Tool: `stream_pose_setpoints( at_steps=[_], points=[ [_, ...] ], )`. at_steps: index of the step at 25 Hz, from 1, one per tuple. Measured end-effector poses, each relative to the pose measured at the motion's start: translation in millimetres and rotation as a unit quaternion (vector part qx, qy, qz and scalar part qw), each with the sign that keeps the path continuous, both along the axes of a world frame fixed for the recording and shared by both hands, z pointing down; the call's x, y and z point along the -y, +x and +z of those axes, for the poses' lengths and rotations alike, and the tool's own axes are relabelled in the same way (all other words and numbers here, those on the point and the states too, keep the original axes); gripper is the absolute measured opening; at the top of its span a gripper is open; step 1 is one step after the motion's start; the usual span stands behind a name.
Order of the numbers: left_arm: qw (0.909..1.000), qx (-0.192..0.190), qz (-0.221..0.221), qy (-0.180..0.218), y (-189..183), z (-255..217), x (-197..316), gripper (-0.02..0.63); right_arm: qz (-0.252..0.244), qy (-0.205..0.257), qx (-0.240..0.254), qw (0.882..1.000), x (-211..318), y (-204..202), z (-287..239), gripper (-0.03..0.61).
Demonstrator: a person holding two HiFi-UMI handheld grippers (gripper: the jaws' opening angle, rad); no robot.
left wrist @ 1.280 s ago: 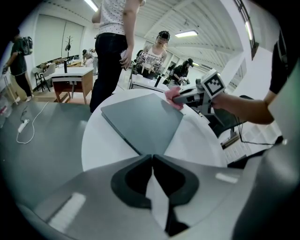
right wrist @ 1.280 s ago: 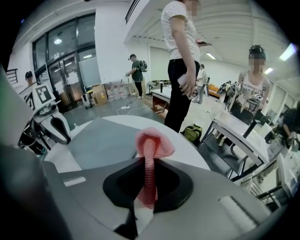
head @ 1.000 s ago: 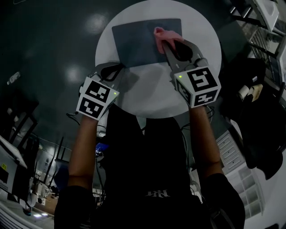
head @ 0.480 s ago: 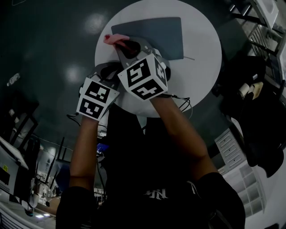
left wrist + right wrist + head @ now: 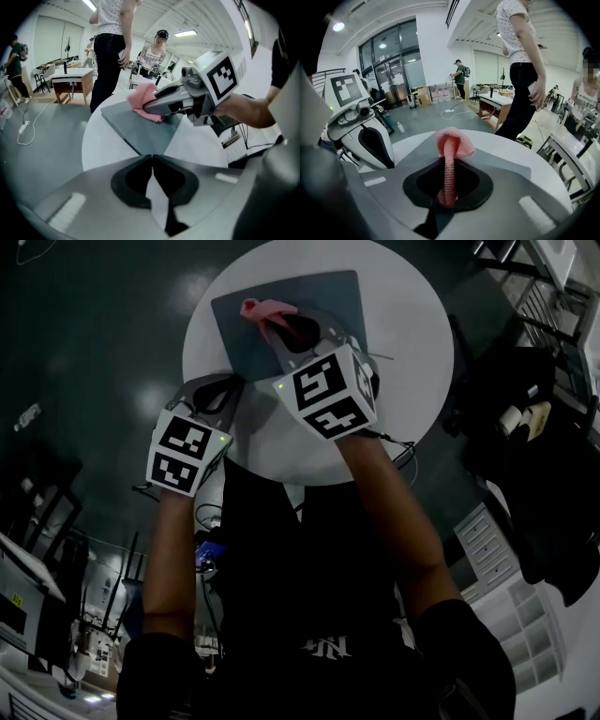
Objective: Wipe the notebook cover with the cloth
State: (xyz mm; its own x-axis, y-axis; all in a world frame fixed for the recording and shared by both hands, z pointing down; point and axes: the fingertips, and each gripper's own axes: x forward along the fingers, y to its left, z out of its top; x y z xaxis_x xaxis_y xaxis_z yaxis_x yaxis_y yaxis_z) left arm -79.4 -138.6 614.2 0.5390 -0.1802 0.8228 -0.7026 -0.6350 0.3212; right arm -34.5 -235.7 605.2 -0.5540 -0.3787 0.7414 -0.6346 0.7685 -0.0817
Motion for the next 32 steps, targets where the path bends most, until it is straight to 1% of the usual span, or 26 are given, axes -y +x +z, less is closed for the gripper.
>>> stream_pose_setpoints(
  at_steps=[4, 8, 17, 20, 22, 24, 26, 27, 29, 31, 32],
  points=[
    [1.0000, 0.005, 0.000, 0.000, 1.3, 1.7, 0.3, 0.003, 0.024, -0.005, -0.007, 1.000, 8.3, 33.6, 1.4, 0.032],
    [1.0000, 0.008, 0.000, -0.001, 1.2, 1.9, 0.5, 0.003, 0.040, -0.002, -0.016, 0.999, 14.4, 59.0, 1.2, 0.032],
    [0.9999, 0.011, -0.001, -0.005, 0.8, 1.0, -1.3, 0.003, 0.075, -0.005, -0.029, 0.997, 23.2, 100.9, 0.7, 0.032],
    [1.0000, 0.006, 0.000, -0.006, 3.5, -0.2, -1.2, 0.003, 0.086, -0.005, -0.033, 0.996, 25.5, 113.1, 0.4, 0.032],
    [1.0000, 0.005, 0.000, -0.004, 5.4, -0.3, -0.6, 0.003, 0.093, -0.004, -0.042, 0.995, 27.8, 121.9, 0.8, 0.032],
    [1.0000, 0.003, 0.001, -0.003, 6.4, 0.0, -0.8, 0.003, 0.106, -0.001, -0.060, 0.993, 31.0, 135.2, 3.2, 0.032],
    [1.0000, -0.006, -0.001, -0.006, 5.4, 0.0, -0.9, 0.003, 0.131, 0.007, -0.084, 0.988, 35.7, 151.4, 5.6, 0.032],
    [0.9999, -0.012, -0.004, -0.008, 3.7, -0.2, -0.8, 0.003, 0.145, 0.015, -0.084, 0.986, 39.1, 155.5, 2.3, 0.032],
    [0.9997, -0.020, -0.010, -0.009, 0.2, -0.8, -0.9, 0.003, 0.163, 0.040, -0.049, 0.985, 46.3, 145.4, -16.5, 0.031],
    [0.9997, -0.021, -0.011, -0.008, -2.0, -1.0, -0.2, 0.002, 0.148, 0.052, -0.007, 0.988, 48.7, 112.1, -34.7, 0.032],
    [0.9997, -0.022, -0.011, -0.007, -2.5, -1.0, 0.2, 0.002, 0.133, 0.047, 0.014, 0.990, 47.6, 89.6, -39.7, 0.032]
  ],
)
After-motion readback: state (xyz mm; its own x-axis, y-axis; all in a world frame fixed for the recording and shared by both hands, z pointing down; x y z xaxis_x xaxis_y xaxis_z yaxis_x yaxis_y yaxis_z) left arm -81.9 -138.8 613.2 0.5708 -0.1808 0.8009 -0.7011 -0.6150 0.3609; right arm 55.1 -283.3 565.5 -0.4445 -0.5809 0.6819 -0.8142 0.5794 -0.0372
